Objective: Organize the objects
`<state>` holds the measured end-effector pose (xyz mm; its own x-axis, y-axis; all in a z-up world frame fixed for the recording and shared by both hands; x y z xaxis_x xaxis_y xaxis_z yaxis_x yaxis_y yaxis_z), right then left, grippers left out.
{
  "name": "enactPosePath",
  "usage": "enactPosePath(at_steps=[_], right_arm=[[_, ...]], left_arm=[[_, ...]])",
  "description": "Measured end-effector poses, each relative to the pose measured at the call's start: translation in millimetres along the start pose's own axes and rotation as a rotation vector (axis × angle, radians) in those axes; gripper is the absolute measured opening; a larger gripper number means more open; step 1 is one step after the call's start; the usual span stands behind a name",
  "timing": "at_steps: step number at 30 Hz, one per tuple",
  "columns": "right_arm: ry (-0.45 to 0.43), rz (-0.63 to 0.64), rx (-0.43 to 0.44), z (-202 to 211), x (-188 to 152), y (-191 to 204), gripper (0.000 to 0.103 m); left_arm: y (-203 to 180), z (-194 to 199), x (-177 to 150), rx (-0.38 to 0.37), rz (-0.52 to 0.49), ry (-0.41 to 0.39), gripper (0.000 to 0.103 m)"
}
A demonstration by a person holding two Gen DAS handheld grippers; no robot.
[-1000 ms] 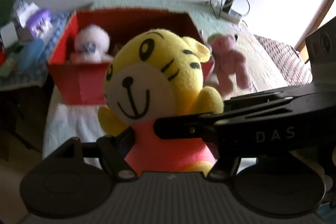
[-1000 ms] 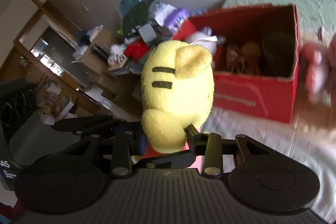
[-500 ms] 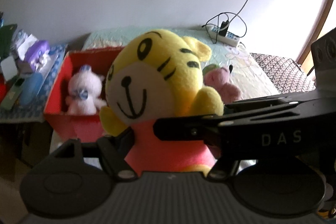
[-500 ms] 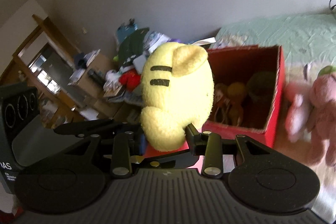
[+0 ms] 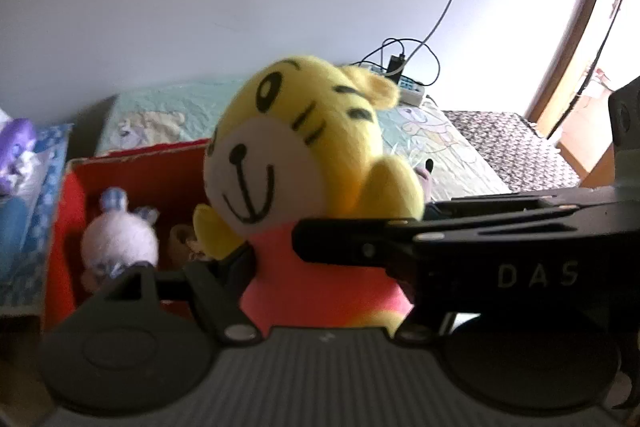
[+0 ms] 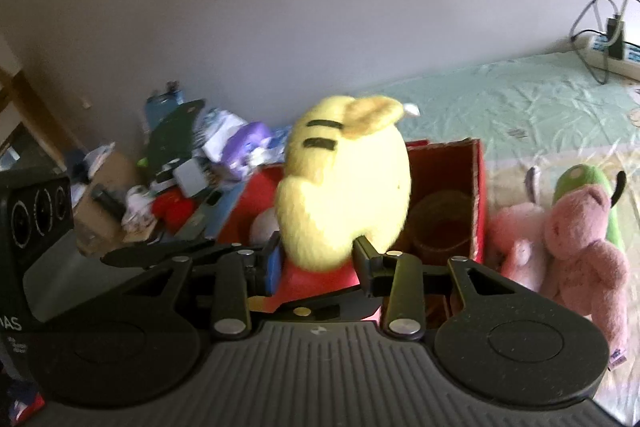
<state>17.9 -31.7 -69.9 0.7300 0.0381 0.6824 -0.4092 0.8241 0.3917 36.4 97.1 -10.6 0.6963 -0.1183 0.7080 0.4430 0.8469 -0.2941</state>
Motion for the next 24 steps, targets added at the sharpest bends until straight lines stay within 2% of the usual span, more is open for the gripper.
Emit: enactPosePath(at_steps=[8,17,24], right_arm=[[-0.017,-0.060,-0.077,-9,9,-14,0.039],[0.015,-0.063,-0.140,-23,9,-29,0.039],[0.062,-0.011,-0.182,-36,7,-37,0.039]], left_arm=[[16,-26,10,-0.120,0.004,0.014,0.071],[22,-43,15,-0.164,0.005,0.025,0.071],[27,-66,10,-0.180,0.056,0.048,0.070]])
Point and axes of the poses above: each gripper's, at about its wrist camera, not at the fingertips, and z roughly against the way its jaws point, y to its left, x to its top, the point moved 7 cm from there along -z, roughly the way its jaws point, and after that the axes turned 8 degrees about -x, right-handed, at the moved point
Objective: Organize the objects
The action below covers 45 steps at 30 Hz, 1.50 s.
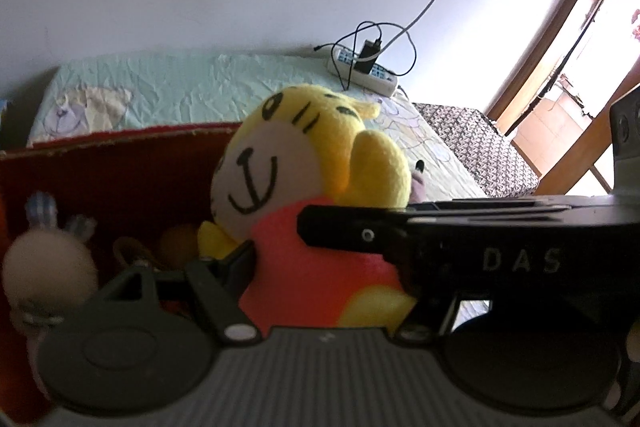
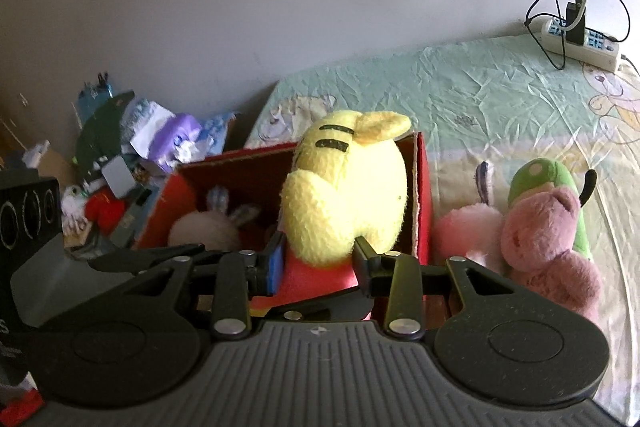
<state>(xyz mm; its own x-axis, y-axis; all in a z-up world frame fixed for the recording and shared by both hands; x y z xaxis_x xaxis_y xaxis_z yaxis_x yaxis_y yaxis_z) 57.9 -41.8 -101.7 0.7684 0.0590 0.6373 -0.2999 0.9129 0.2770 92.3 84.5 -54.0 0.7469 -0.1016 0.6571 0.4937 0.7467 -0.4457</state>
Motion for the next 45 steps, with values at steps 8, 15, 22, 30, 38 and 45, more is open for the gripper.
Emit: enactPosePath(at_steps=[8,15,22,30,38,45], right_arm=[[0.051,-0.017,-0.018,-18,-8,-8,0.041],[0.034,-0.005,-0.056,-16,-9,-7,0.045],[-0.043,-0.106,-0.050,-2,-1,-24,0.042],[-0.051,-0.085,-0.067,-9,-3,-22,0.029],[-0.039,-0.067,-0.085,-19,-7,-27,0.029],[-0.060,-0.057,-0.070,-18,-10,-28,0.028]], left_arm=[[10,-18,-7,-0.008,0.046,0.042,0.070],[18,-27,-10,0.001,0.044,0.069,0.071],[19,-33,-13,0.001,0.031,0.086,0.073],[13,-43,-17,0.040,0.009,0.114,0.077],[12,-51,-18,0.077,-0.006,0.147,0.078],[13,-55,-19,0.104,-0.004,0.168,0.080]])
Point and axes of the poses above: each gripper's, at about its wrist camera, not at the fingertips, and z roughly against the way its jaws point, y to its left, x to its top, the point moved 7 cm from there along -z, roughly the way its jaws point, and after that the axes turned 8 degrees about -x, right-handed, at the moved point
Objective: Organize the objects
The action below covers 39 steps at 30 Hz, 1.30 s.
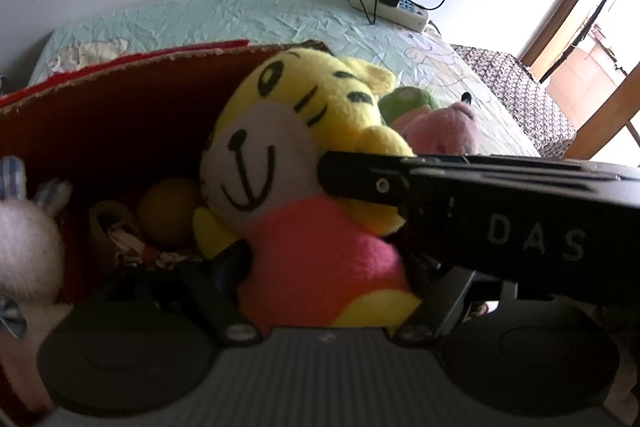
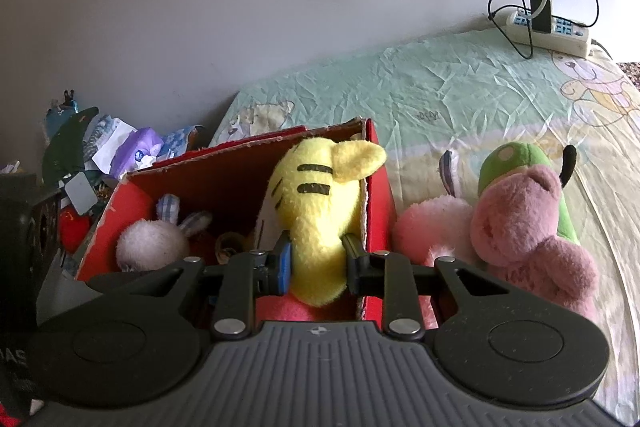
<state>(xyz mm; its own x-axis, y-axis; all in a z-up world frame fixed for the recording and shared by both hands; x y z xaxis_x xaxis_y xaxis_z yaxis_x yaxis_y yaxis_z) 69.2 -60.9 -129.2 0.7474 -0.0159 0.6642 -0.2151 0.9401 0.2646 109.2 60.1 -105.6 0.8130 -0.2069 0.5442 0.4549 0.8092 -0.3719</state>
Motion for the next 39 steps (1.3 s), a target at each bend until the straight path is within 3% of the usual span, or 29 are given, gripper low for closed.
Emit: enactPosePath(at_steps=[21,39], right_arm=[[-0.001,-0.064,0.037,12,-5,-6,0.027],[-0.018,-0.049,0.035,28,-20,-5,0.026]], left_arm=[[-6,12,2,0.067,-0.013,0.009,0.083],[-19,42,-9,0.134,0.002,-0.047,0.084]])
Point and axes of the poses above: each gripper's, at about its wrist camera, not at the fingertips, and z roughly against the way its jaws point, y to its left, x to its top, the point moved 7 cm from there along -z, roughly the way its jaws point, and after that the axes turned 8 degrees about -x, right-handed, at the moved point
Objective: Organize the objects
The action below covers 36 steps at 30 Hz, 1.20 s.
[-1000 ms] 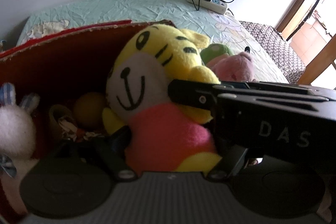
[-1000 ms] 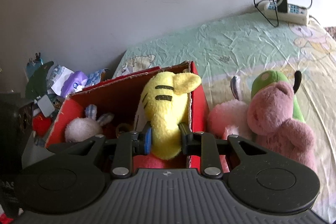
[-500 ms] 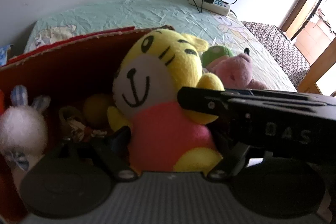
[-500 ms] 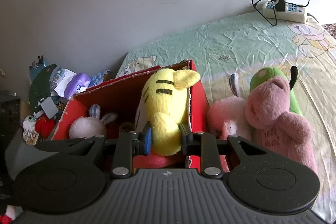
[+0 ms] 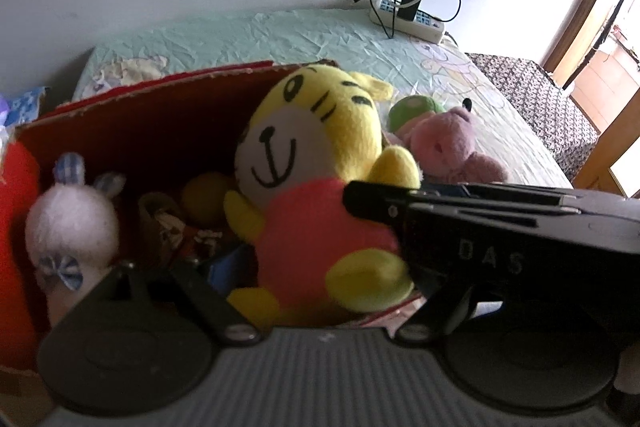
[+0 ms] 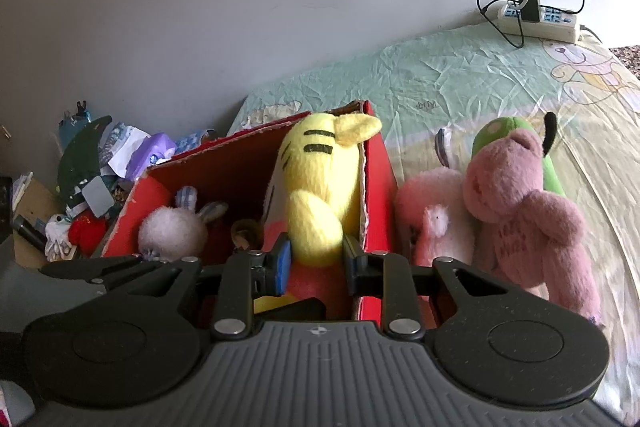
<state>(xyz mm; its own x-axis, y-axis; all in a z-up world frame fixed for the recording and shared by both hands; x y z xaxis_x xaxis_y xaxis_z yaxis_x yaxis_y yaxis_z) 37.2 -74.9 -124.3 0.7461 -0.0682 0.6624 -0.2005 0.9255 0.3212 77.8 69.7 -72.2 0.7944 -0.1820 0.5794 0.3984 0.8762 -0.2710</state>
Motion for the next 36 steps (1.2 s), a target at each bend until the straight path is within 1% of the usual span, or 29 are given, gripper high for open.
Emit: enactPosePath(at_steps=[4,7,10,12,15,18,21,25,28,32,34,36], right_arm=[[-0.014,-0.026,0.020,13,-4,-4,0.026],[-0.023,-0.052,0.043,24,-8,-8,0.026],[-0.035,-0.064,0.045,35,-12,-14,0.031],[-0.040,-0.076,0.044,39,-15,-18,0.031],[-0.042,-0.110,0.055,44,-19,-28,0.031],[-0.043,-0.115,0.053,49,-22,-40,0.031],[-0.042,-0.128,0.060,52,-23,-54,0.031],[-0.022,-0.121,0.066,51,-20,-78,0.031],[-0.011,-0.109,0.068,52,-16,-97,0.031],[0.007,-0.090,0.086,53,-9,-123,0.031],[0.014,-0.069,0.094,53,-7,-134,0.031],[0.025,-0.050,0.105,52,-6,-144,0.031]], left_arm=[[-3,7,-3,0.007,-0.004,-0.013,0.085],[-4,16,-7,0.026,-0.015,-0.031,0.086],[-6,24,-11,0.026,-0.019,-0.040,0.086],[-9,31,-13,0.034,-0.024,-0.057,0.086],[-15,37,-16,0.046,-0.045,-0.067,0.086],[-19,38,-19,0.062,-0.049,-0.067,0.085],[-26,41,-19,0.064,-0.048,-0.067,0.082],[-47,51,-17,0.045,-0.072,-0.106,0.082],[-68,51,-14,0.022,-0.090,-0.127,0.082],[-102,37,-9,-0.039,-0.083,-0.129,0.081],[-117,27,-7,-0.040,-0.076,-0.126,0.080],[-132,15,-6,-0.065,-0.057,-0.120,0.080]])
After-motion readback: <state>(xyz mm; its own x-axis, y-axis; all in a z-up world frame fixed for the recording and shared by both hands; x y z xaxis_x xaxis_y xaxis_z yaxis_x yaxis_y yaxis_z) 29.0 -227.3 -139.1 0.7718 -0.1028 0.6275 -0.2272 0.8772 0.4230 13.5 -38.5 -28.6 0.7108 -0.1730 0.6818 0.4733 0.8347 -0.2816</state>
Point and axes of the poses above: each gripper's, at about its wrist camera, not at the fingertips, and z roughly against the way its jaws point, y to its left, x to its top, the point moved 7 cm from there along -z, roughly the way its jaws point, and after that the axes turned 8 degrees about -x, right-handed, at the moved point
